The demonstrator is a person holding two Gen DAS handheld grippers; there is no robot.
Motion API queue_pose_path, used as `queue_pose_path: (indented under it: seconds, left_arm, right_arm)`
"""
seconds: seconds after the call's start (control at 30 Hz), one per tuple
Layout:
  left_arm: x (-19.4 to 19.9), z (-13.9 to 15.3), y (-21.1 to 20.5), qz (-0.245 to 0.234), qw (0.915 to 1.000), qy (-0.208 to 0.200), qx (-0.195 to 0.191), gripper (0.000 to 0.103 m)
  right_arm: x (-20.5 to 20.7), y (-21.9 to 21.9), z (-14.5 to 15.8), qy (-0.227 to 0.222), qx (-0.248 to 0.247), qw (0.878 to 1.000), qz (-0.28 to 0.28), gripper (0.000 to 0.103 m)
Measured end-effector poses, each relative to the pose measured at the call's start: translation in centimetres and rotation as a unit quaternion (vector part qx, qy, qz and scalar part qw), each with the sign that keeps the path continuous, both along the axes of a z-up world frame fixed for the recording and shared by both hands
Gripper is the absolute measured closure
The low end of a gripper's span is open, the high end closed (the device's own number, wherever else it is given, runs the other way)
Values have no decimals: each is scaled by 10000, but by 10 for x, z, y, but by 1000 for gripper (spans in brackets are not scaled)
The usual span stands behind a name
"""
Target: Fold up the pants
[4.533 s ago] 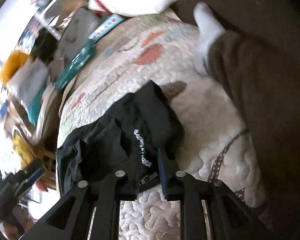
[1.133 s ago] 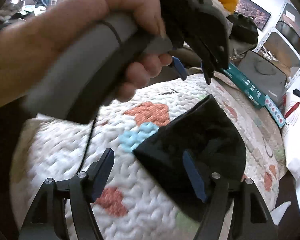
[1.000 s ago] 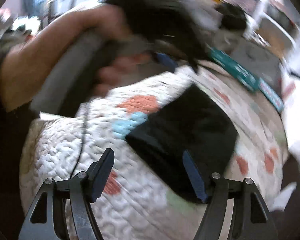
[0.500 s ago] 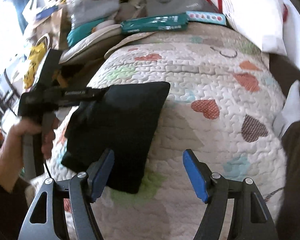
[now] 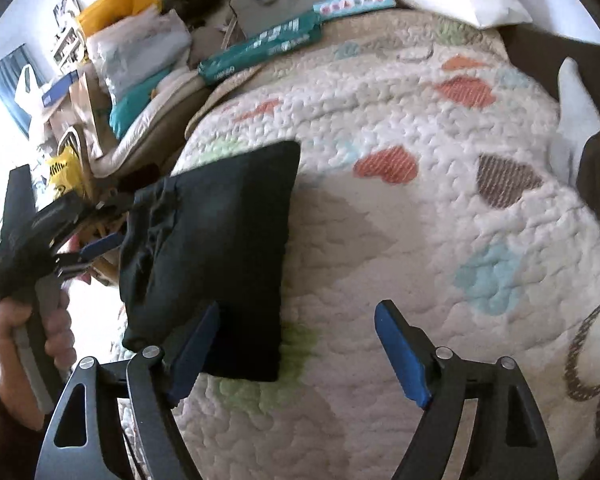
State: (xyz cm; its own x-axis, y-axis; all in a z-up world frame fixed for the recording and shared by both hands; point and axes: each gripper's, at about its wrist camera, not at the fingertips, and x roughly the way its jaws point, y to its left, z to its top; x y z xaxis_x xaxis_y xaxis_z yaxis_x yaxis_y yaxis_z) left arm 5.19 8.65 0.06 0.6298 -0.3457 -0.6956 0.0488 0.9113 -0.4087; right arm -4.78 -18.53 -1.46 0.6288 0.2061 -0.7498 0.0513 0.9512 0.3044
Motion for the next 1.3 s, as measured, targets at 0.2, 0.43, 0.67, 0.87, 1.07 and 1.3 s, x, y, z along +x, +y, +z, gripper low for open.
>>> queue_pose_path:
  seconds: [0.2,0.43,0.67,0.87,1.07,1.3]
  left_arm:
    - [-37,-6,12,348,9994,34,35,20]
    - [-59,-8,22,510,9985,9,175,20]
    - [-63,-5,22,641,9971,-41,412,20]
    - [-65,-2,14,593,9960,-116,657,20]
    - [-62,-3,-2,427,9944,-67,967,20]
    - [-54,-8,-13,293,9938,112,1068,20]
  right_arm:
    - [-10,-5,17,-302,182,9994,-19,19]
    - [-17,8,21,-386,-80,9992,111,19]
    - [-20,28,33,-519,-336,9978,248,19]
    - [-24,27,36,-591,-548,9966,145,19]
    - [-24,19,34,-605,-600,9963,-56,19]
    - [-19,19,17,-416,-723,9965,-102,19]
